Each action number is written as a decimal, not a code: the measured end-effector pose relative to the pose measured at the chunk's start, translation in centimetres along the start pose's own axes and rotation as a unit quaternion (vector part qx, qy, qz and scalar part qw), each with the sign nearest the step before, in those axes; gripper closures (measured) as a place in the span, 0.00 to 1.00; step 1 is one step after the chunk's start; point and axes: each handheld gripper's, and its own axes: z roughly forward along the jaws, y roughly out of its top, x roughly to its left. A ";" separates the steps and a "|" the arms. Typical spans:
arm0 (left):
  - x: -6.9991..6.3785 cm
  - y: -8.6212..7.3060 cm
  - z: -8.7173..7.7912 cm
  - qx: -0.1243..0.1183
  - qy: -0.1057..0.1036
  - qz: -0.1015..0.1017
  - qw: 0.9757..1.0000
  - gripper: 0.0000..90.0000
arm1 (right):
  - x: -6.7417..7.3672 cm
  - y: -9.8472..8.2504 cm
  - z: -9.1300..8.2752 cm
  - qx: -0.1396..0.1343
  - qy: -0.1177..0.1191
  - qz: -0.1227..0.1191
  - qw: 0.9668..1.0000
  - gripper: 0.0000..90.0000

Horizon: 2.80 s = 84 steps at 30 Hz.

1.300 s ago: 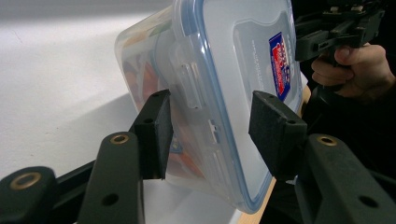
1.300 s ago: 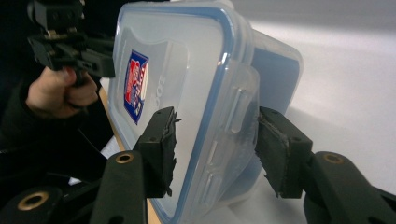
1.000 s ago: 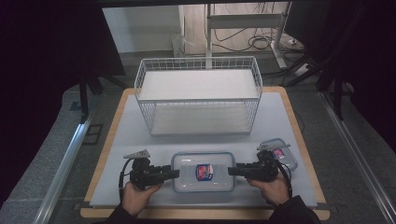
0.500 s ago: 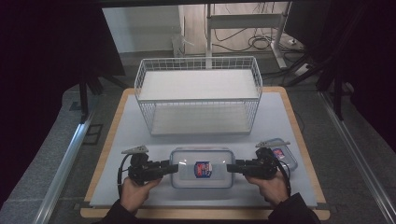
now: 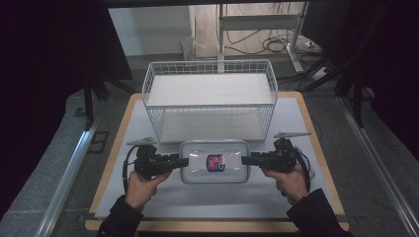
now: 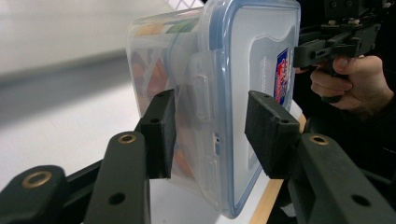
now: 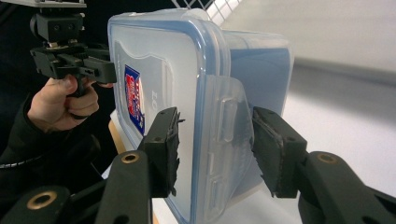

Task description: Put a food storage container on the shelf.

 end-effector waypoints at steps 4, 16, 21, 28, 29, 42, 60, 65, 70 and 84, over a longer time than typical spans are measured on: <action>-0.1 1.0 -0.3 -0.004 0.000 0.004 1.000 0.60 | 0.1 1.1 -0.1 -0.005 0.002 -0.003 1.000 0.59; -0.3 5.2 -1.4 -0.015 -0.001 0.012 1.000 0.61 | 0.9 5.3 -0.8 -0.026 0.002 -0.011 1.000 0.59; -0.3 6.9 -1.7 -0.023 -0.003 0.014 1.000 0.61 | 1.0 7.0 -1.0 -0.033 0.002 -0.013 0.999 0.58; -0.5 9.6 -2.3 -0.025 -0.002 0.021 0.999 0.61 | 1.4 9.5 -1.4 -0.044 0.003 -0.014 0.999 0.58; -0.5 9.6 -2.3 -0.025 -0.002 0.021 0.999 0.61 | 1.4 9.5 -1.4 -0.044 0.003 -0.014 0.999 0.58; 0.6 14.7 -3.3 -0.035 -0.003 0.025 0.999 0.61 | 1.8 14.8 -1.4 -0.056 -0.002 -0.018 0.998 0.58; 2.9 19.5 -2.4 -0.030 -0.011 0.007 0.999 0.61 | 0.6 19.6 -1.2 -0.071 -0.013 -0.010 0.997 0.58; 3.4 20.2 -2.2 -0.032 -0.008 0.002 0.999 0.61 | 0.1 20.5 -0.9 -0.075 -0.016 -0.004 0.997 0.58; 4.0 20.4 -2.1 -0.037 -0.003 -0.007 0.999 0.61 | -0.4 21.0 -0.3 -0.075 -0.014 0.003 0.997 0.58; 5.2 20.4 -1.4 -0.049 -0.001 0.002 0.999 0.59 | -1.8 21.4 0.5 -0.082 -0.009 0.019 0.996 0.58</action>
